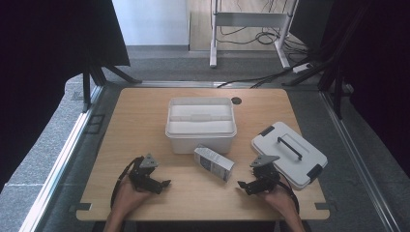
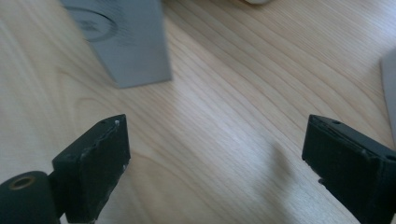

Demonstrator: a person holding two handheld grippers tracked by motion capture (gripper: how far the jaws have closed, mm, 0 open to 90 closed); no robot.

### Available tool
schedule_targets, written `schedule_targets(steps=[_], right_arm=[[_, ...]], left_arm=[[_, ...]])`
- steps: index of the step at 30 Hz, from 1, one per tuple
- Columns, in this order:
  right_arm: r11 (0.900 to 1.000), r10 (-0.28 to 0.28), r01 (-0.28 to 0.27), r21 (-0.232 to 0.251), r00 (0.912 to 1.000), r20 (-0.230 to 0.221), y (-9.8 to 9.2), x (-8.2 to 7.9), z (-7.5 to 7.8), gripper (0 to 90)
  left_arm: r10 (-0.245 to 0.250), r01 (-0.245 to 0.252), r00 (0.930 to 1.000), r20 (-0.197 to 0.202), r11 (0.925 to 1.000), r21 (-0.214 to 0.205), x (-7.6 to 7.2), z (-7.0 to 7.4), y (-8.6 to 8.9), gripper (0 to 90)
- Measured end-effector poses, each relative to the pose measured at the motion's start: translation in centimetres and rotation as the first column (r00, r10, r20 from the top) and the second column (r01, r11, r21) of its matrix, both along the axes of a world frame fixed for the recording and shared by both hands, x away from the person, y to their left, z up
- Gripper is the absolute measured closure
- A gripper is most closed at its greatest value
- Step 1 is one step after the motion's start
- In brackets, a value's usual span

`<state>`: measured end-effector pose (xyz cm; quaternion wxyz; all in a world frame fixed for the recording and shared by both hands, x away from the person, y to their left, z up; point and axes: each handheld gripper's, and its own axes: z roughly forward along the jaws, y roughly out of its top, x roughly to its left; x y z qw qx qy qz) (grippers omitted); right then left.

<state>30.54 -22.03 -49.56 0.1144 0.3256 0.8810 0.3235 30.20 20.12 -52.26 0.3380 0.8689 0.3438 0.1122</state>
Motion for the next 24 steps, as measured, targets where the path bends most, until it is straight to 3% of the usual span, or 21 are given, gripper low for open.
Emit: schedule_targets(steps=[3, 9, 14, 15, 18, 20, 23, 24], right_arm=[[0.9995, 0.032, -0.032, 0.002, 0.9984, -0.047, 1.0, -0.1, 1.1, 9.3], [0.9953, 0.090, -0.093, -0.027, 0.9914, -0.095, 3.0, 0.0, 3.3, 9.6], [0.9902, 0.121, -0.127, -0.057, 0.9871, -0.104, 4.7, 0.4, 4.9, 13.4], [0.9852, 0.132, -0.143, -0.095, 0.9855, -0.106, 5.7, 0.8, 5.5, 16.7], [0.9783, 0.146, -0.160, -0.131, 0.9829, -0.112, 6.8, 1.3, 6.0, 22.9], [0.9676, 0.158, -0.178, -0.179, 0.9800, -0.121, 8.2, 2.3, 6.4, 29.3], [0.9613, 0.165, -0.190, -0.199, 0.9768, -0.137, 9.1, 3.1, 6.4, 32.0], [0.9515, 0.179, -0.212, -0.223, 0.9712, -0.157, 9.9, 3.8, 6.3, 34.0]], left_arm=[[0.000, 0.000, 1.0000, 0.000, 1.0000, 0.000, 0.0, 0.0, 0.0, 0.0], [-0.001, 0.001, 1.0000, 0.000, 1.0000, 0.000, 0.0, 0.0, 0.0, 0.0], [-0.003, 0.003, 1.0000, 0.000, 1.0000, 0.002, 0.0, 0.0, 0.0, 0.0], [0.000, 0.000, 1.0000, 0.000, 1.0000, -0.001, 0.0, 0.0, 0.0, 0.0], [-0.001, 0.001, 1.0000, 0.000, 1.0000, -0.001, 0.0, 0.0, 0.0, 0.0], [-0.001, 0.001, 1.0000, -0.001, 1.0000, 0.000, 0.0, 0.0, 0.0, 0.0], [-0.001, 0.001, 1.0000, 0.000, 1.0000, 0.000, 0.0, 0.0, 0.0, 0.0], [-0.002, 0.002, 1.0000, 0.002, 1.0000, 0.002, 0.0, 0.0, 0.0, 0.0]])
